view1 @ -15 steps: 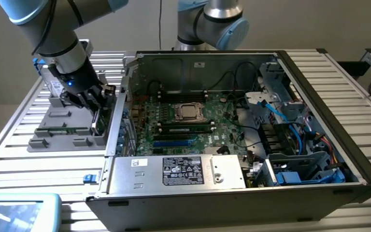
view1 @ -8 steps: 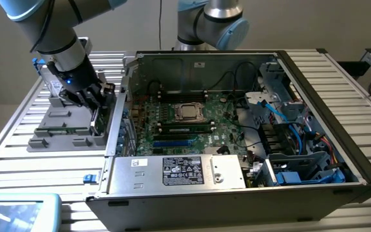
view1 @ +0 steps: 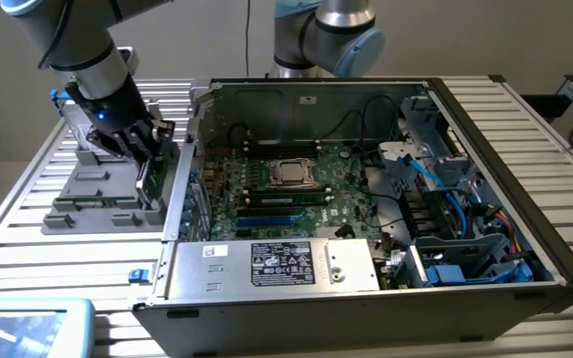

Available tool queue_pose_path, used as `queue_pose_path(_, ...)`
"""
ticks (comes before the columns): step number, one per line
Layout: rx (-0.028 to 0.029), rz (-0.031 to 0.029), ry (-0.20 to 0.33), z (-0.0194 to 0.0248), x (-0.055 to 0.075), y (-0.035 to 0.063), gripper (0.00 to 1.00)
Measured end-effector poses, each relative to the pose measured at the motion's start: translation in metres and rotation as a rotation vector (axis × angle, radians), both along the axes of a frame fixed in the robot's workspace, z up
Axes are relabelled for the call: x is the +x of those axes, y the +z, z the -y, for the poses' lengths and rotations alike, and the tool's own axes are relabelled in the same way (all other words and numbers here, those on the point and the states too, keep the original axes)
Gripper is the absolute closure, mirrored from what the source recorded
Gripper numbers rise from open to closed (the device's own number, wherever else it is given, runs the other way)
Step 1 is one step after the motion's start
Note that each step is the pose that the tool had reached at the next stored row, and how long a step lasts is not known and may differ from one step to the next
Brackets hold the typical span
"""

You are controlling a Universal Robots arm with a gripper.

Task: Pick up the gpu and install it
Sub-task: 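Pick up the gpu and move the gpu toward the slot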

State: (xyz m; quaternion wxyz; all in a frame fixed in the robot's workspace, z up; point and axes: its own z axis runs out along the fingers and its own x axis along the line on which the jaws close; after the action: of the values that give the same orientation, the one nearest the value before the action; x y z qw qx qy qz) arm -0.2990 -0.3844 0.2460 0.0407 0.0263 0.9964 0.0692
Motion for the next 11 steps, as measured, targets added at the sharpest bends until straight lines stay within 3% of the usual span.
queue_pose_path(11,0.0,-0.003,0.0,-0.0001,0.0,0.0462,0.72)
